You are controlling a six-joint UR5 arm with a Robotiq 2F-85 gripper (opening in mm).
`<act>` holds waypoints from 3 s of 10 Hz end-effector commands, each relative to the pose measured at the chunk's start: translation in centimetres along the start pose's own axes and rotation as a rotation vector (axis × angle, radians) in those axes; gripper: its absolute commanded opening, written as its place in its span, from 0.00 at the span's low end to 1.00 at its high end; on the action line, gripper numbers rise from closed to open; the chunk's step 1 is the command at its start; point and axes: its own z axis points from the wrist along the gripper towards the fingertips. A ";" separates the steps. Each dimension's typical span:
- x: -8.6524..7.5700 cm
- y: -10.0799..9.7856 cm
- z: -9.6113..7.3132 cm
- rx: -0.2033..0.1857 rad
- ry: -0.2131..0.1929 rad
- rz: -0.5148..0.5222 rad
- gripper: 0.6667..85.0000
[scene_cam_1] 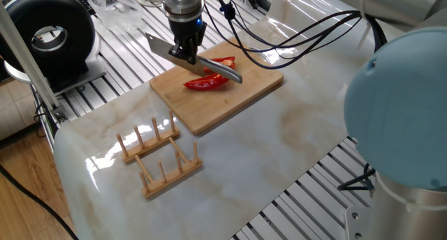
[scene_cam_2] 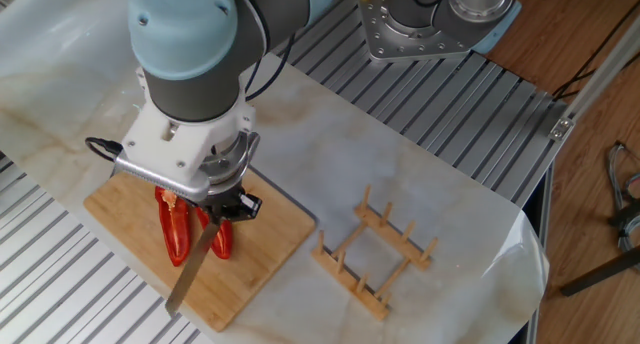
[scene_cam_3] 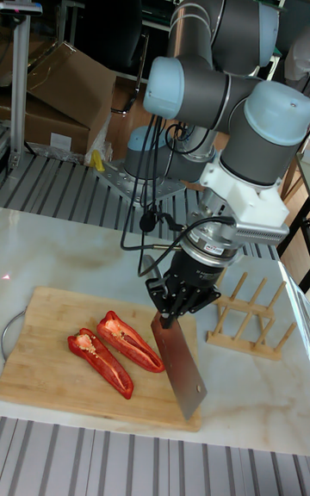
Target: Chop the chili peppers
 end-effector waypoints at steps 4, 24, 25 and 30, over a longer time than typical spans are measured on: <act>0.2 -0.6 -0.1 0.017 0.008 0.014 0.01; -0.4 0.1 1.8 -0.057 0.056 0.049 0.01; -0.3 0.0 1.7 -0.054 0.056 0.044 0.01; 0.4 -0.6 1.3 -0.030 0.069 0.001 0.01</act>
